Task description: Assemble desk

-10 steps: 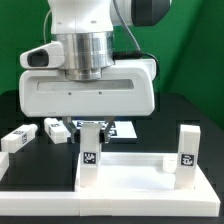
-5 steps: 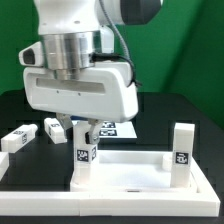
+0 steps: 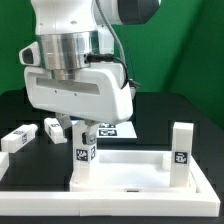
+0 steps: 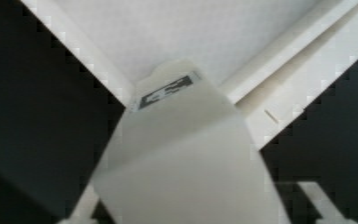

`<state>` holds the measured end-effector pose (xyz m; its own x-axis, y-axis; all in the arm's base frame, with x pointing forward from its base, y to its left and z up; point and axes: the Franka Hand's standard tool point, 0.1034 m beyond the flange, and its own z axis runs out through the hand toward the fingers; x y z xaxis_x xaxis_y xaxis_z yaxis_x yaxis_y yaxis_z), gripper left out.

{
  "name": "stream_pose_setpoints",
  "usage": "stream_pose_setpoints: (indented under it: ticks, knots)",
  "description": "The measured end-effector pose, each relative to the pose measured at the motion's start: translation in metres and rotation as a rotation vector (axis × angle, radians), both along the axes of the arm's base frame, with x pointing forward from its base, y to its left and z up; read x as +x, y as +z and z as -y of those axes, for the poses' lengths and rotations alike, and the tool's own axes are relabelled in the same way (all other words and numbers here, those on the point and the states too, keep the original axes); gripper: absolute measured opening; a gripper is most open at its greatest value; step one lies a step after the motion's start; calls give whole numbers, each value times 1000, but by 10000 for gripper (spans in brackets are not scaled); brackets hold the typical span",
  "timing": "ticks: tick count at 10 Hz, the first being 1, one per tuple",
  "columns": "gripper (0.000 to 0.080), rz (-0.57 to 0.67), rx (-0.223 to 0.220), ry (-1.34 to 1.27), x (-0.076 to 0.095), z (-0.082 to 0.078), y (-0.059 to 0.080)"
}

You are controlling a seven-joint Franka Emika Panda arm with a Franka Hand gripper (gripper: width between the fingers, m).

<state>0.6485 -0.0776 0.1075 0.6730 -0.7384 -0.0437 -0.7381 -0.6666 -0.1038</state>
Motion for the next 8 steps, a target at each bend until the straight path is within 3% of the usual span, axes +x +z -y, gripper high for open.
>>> stream_pose_setpoints:
  ticks: [1, 4, 5, 8]
  knots:
    - [565, 8, 3, 12, 3, -8, 8]
    - [623, 37, 16, 28, 7, -29, 49]
    - [645, 45, 19, 36, 9, -36, 55]
    - [649, 38, 19, 38, 7, -35, 49]
